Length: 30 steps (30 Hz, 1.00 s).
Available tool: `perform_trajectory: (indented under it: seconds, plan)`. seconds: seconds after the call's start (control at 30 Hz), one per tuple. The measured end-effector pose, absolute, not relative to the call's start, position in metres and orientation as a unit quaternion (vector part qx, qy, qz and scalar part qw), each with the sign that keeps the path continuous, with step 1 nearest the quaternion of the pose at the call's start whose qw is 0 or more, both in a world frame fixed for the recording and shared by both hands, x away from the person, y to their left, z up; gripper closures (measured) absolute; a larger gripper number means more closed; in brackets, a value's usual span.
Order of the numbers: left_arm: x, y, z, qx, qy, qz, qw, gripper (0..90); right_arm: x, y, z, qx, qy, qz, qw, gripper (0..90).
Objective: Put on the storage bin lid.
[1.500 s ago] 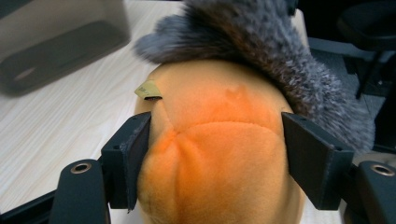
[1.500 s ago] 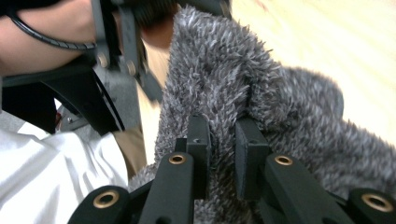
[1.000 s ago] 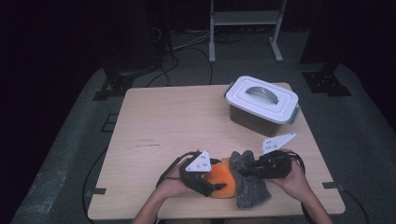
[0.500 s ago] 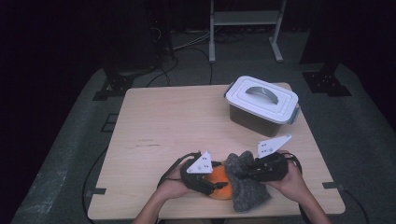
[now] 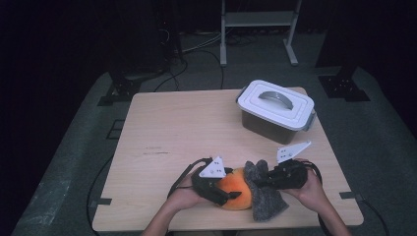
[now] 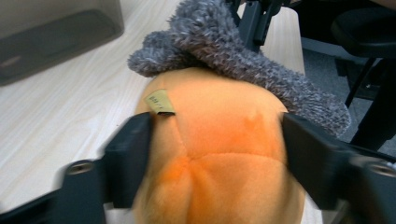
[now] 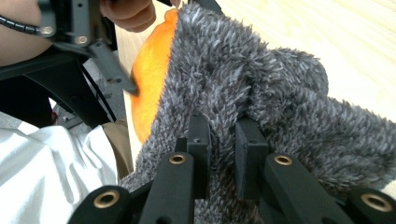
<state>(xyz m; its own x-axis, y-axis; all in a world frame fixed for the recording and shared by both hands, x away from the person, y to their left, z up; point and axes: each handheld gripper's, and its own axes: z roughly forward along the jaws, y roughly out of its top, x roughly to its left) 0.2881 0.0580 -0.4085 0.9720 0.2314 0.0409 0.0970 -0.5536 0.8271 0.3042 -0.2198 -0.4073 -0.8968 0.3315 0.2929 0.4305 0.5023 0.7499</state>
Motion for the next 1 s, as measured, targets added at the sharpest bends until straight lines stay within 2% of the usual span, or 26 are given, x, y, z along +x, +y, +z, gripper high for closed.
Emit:
perform_trajectory:
  seconds: [0.07, 0.17, 0.27, 0.37, 0.53, 0.63, 0.73, 0.8, 0.9, 0.97, 1.0]
  plan:
    - [0.287, 0.059, -0.407, 0.878, 0.085, 0.089, 0.463, 37.2, 0.303, -0.219, -0.406, -0.219, -0.865, -0.449, 0.056, 78.2]
    - [0.288, 0.062, -0.404, 0.877, 0.077, 0.108, 0.463, 40.5, 0.301, -0.216, -0.404, -0.216, -0.865, -0.450, 0.046, 78.4]
    - [0.290, 0.065, -0.402, 0.877, 0.076, 0.108, 0.463, 37.8, 0.299, -0.211, -0.403, -0.211, -0.869, -0.446, 0.045, 78.4]
    - [0.291, 0.064, -0.403, 0.876, 0.087, 0.082, 0.468, 27.7, 0.297, -0.206, -0.401, -0.204, -0.874, -0.440, 0.042, 78.5]
    - [0.287, 0.062, -0.406, 0.881, 0.061, 0.091, 0.461, 33.6, 0.292, -0.200, -0.391, -0.190, -0.872, -0.451, 0.025, 78.4]
    - [0.288, 0.068, -0.406, 0.883, 0.051, 0.088, 0.457, 37.1, 0.294, -0.202, -0.397, -0.193, -0.870, -0.453, 0.037, 78.3]
    - [0.289, 0.074, -0.409, 0.883, 0.045, 0.082, 0.460, 37.3, 0.300, -0.210, -0.404, -0.202, -0.872, -0.443, 0.056, 77.7]
    - [0.289, 0.077, -0.408, 0.884, 0.044, 0.079, 0.459, 37.1, 0.302, -0.216, -0.406, -0.214, -0.868, -0.445, 0.052, 77.7]
    - [0.291, 0.074, -0.405, 0.886, 0.056, 0.068, 0.455, 30.0, 0.304, -0.218, -0.406, -0.224, -0.862, -0.451, 0.052, 77.7]
    - [0.291, 0.070, -0.403, 0.886, 0.071, 0.064, 0.453, 18.2, 0.303, -0.213, -0.407, -0.219, -0.867, -0.444, 0.055, 77.7]
    - [0.291, 0.069, -0.403, 0.884, 0.073, 0.065, 0.458, 17.3, 0.302, -0.211, -0.408, -0.213, -0.870, -0.441, 0.059, 77.7]
